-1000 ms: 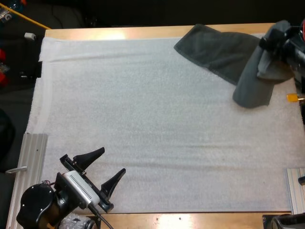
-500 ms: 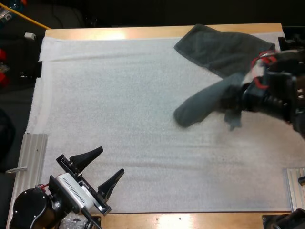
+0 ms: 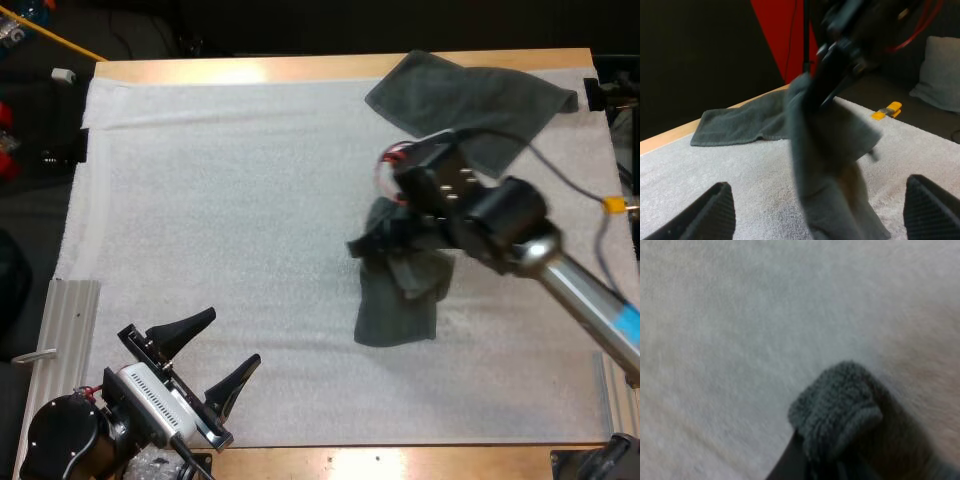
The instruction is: Pick towel from pile, fold and stack
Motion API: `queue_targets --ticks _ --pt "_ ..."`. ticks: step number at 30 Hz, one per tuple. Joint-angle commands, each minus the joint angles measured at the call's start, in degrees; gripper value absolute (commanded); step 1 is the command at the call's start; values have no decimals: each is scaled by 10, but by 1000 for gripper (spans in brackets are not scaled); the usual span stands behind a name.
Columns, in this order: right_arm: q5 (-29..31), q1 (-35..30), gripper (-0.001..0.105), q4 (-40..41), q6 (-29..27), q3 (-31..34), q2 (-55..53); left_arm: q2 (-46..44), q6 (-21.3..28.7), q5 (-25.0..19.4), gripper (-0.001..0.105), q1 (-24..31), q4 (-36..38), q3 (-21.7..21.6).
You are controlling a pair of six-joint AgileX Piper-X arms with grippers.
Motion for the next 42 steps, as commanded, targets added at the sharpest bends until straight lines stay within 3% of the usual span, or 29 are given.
queue_targets --ticks 1,3,8,10,14,22,27,30,35,42 --pt "4 10 3 -27 18 -6 7 0 -5 7 69 -2 -9 -5" --pt "3 27 15 -55 34 -6 23 0 -5 7 69 -2 -9 -5" --pt "-3 67 69 -119 30 -6 44 0 -5 7 69 -2 -9 -5" --pt "2 72 75 -118 29 -6 44 0 -5 7 69 -2 -9 -5" --pt "34 71 75 -50 25 -6 44 0 -5 7 69 -2 -9 -5" --pt "117 71 73 96 -40 -6 44 0 -5 7 69 -2 -7 -5" --pt "132 57 71 113 -53 8 44 0 -5 7 69 -2 -5 -5" --pt "132 35 71 109 -33 38 44 0 -5 7 69 -2 -2 -5" --pt "61 -12 71 86 -8 101 44 0 -5 7 69 -2 -2 -5" --pt "-21 -40 71 -10 47 180 45 0 -5 5 69 -2 9 -5"
